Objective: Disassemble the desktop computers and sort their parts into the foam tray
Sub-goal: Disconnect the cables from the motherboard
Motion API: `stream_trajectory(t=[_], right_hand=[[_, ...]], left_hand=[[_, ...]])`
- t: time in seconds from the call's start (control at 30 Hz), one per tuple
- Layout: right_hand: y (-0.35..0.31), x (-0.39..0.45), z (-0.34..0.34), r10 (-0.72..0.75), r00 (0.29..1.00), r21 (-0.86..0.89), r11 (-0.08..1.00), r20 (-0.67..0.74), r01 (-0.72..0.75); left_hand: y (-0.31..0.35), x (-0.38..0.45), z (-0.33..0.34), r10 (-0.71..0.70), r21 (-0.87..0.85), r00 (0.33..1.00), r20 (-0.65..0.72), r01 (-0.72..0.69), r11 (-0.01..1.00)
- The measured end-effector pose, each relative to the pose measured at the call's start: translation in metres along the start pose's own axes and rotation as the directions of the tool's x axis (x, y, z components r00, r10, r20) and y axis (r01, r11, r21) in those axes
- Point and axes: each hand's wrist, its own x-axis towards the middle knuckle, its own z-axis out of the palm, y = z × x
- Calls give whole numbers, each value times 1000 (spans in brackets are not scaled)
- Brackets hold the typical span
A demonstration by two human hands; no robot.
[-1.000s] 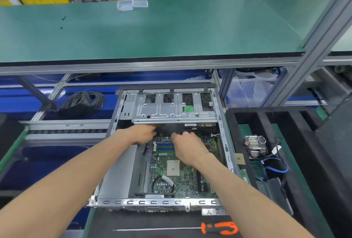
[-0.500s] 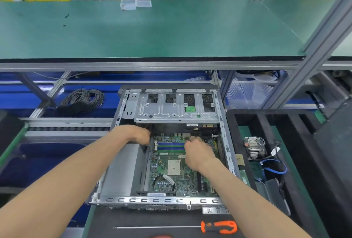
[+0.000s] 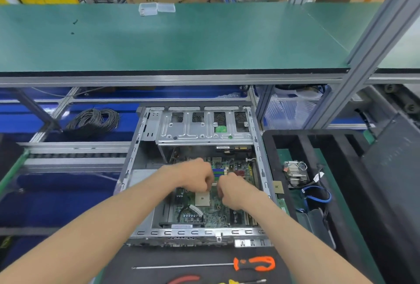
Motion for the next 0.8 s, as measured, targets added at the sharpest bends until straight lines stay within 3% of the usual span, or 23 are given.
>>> stream_trajectory(t=[0.07,0.13,0.23,0.33,0.6,0.8], right_hand=[[2,-3,2,28,1000,-47,999,-9,-28],[3,-6,1,29,1000,-74,997,-8,-30],[2,-7,1,-16,994,-75,997,107,24],[-1,-8,5,-55,967,-96,992,250,81],[-16,-9,10,-191,961,-269,932,198,241],[-18,-8,11,-248,943,-256,918,220,302]], left_hand=[[13,5,7,70,-39,987,147,-65,997],[22,11,17,100,-37,975,198,-94,995],[25,16,30,99,44,982,162,-108,993],[18,17,34,61,15,979,194,-66,998],[9,17,41,-4,-111,980,199,27,993],[6,18,48,-3,-123,983,183,26,992]])
